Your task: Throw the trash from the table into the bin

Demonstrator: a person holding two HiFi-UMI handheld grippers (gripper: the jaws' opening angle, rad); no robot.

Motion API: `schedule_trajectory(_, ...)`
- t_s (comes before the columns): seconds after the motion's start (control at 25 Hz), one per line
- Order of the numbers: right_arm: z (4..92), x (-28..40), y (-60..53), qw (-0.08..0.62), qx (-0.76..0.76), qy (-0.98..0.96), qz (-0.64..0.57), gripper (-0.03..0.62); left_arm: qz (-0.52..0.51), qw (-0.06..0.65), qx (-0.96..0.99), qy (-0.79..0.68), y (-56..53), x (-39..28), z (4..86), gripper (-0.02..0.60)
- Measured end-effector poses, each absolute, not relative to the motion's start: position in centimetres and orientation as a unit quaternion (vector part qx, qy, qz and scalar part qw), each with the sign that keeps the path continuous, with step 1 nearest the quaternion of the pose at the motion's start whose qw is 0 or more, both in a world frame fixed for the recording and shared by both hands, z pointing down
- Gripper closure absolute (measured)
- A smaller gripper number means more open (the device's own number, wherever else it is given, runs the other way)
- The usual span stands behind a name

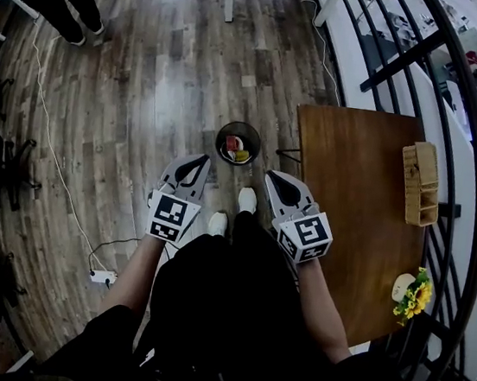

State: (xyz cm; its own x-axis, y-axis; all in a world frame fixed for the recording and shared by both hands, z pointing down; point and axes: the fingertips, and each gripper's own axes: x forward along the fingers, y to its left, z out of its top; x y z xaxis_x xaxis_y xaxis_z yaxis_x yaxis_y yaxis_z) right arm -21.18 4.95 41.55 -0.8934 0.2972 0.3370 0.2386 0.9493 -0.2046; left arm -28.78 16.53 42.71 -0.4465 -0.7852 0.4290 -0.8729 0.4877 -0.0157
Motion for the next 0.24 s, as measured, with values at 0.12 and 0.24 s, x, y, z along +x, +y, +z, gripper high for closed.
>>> schedule_trajectory(0.12, 41.7, -21.3, 4.7, 0.186, -0.133, -0.97, 0.077, 0.582, 0.113, 0.192, 0.491, -0.842, 17.1, -28.6, 42.9, 0.569)
schedule_trajectory(0.24, 41.7, -21.4, 4.8, 0.187, -0.132, -0.97, 0.078, 0.582, 0.112, 0.199, 0.487, -0.843, 17.9, -28.8, 43.2, 0.569)
